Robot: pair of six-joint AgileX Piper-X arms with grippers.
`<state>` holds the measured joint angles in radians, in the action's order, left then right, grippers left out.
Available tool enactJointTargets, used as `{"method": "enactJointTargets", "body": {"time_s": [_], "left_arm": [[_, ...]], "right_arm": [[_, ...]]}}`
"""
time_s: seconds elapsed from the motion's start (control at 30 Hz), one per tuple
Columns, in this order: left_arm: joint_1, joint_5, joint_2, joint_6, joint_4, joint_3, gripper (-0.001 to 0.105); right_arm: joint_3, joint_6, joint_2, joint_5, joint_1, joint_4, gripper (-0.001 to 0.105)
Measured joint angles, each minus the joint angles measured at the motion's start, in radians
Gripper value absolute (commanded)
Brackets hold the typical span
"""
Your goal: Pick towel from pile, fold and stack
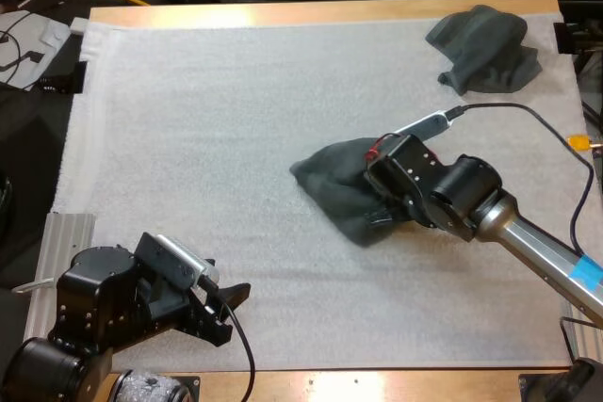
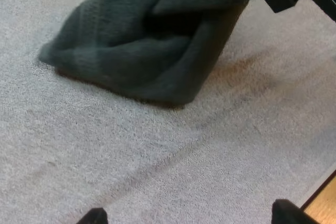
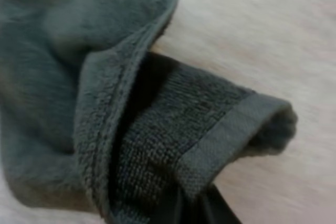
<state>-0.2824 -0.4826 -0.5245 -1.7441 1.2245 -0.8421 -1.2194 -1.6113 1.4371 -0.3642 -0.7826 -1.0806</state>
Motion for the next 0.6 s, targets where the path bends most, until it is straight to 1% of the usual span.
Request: {"method": "enactJointTargets", "body": {"time_s": [0.07,0.17,0.37,0.43,0.47,0.53,0.6], "left_arm": [[0.000,0.000,0.000,0.000,0.000,0.000,0.061],[0.000,0.000,0.000,0.000,0.000,0.000,0.061],[0.000,0.000,0.000,0.000,0.000,0.000,0.061],[0.000,0.000,0.000,0.000,0.000,0.000,0.061],[0.000,0.000,0.000,0.000,-0.007,0.000,0.061],[0.000,0.000,0.000,0.000,-0.007,0.000,0.061],[0.000,0.000,0.000,0.000,-0.001,0.000,0.061]], "right_arm": [[0.000,-0.016,0.000,-0.048,0.000,-0.039,0.001],[0.000,-0.027,-0.005,-0.074,0.003,-0.081,0.001],[0.004,-0.023,-0.017,-0.067,0.002,-0.158,0.001],[0.008,-0.020,-0.017,-0.061,0.002,-0.163,0.000],[0.034,0.004,-0.017,-0.013,0.002,-0.183,0.000],[0.045,0.004,-0.019,-0.023,0.002,-0.173,0.000],[0.085,0.004,-0.025,-0.037,0.004,-0.154,0.000]]}}
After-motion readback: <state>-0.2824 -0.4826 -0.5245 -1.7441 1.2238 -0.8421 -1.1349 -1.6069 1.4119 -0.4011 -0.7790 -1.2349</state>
